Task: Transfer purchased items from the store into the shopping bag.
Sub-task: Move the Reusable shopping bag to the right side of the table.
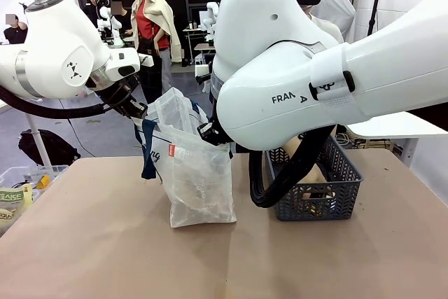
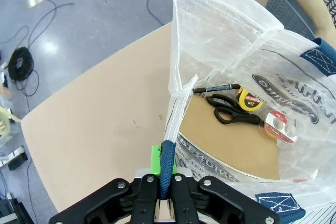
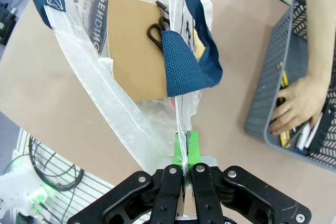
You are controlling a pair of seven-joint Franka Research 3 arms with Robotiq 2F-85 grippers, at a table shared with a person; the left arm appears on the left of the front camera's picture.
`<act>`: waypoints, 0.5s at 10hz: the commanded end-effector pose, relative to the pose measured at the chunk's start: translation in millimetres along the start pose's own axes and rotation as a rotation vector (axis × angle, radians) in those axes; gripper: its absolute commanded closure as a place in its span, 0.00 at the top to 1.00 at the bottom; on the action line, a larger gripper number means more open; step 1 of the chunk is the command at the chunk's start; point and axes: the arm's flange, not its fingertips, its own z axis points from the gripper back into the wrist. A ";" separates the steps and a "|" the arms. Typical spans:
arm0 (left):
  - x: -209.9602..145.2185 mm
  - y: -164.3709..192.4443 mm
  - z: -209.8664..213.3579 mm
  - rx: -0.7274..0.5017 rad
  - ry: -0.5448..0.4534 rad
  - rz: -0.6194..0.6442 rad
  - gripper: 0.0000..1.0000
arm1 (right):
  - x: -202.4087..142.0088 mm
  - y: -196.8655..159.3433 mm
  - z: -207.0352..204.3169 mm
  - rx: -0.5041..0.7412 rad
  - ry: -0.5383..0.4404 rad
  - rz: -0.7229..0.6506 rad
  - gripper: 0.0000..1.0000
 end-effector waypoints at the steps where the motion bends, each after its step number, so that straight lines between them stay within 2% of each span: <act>1: -2.5 15.0 2.2 0.016 -0.005 0.017 0.00 | -4.6 -2.9 -0.1 -0.015 0.012 -0.003 0.00; 5: -2.5 15.0 2.2 0.016 -0.005 0.017 0.00 | -4.6 -2.9 -0.1 -0.015 0.012 -0.003 0.00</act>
